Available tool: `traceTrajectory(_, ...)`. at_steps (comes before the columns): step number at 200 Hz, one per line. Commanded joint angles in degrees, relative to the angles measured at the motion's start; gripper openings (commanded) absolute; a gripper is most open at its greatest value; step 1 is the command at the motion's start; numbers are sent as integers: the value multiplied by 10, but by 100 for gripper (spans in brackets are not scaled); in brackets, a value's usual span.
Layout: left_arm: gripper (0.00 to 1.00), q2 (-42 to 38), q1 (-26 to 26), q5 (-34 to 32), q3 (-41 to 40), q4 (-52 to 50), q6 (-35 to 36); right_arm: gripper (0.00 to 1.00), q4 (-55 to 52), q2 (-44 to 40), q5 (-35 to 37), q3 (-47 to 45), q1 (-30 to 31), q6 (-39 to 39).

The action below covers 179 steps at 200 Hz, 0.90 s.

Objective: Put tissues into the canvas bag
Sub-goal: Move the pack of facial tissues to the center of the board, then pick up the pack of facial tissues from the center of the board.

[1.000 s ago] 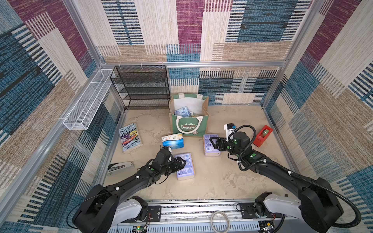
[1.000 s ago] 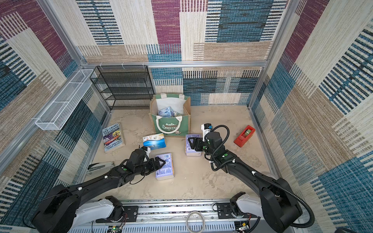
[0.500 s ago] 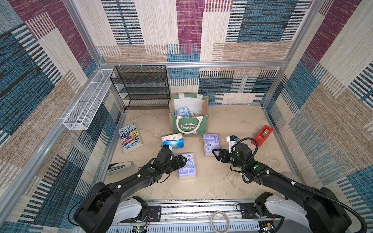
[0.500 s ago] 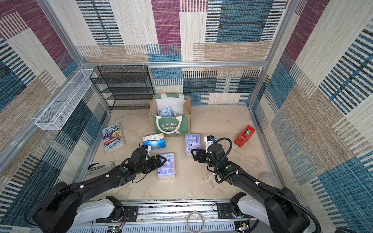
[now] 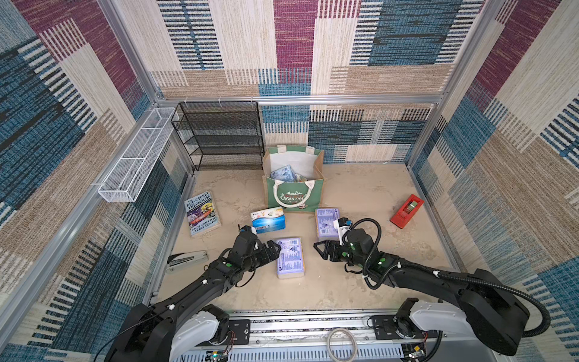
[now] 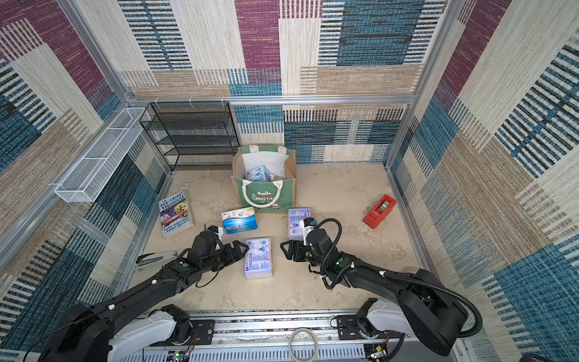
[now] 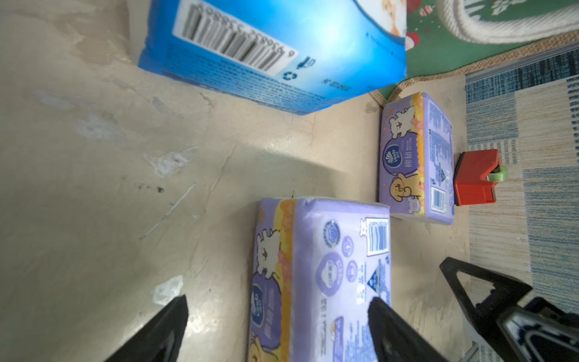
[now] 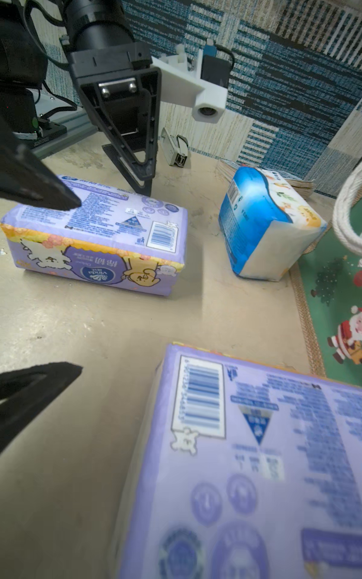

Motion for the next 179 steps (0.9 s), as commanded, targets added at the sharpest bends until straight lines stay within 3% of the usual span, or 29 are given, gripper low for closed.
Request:
traceTrajectory(1,94,-9,7,15,-5,-18,29,78,26,20,16,12,15,2)
traceTrajectory(109,89,-17,9,105,-48,58,27,83,34,91,-10,50,36,0)
traceTrajectory(147,89,5,7,130,-49,92,22,71,24,131,-41,72,35,-3)
traceTrajectory(179,82,42,4,149,-55,149,-9,62,32,154,-58,81,36,-3)
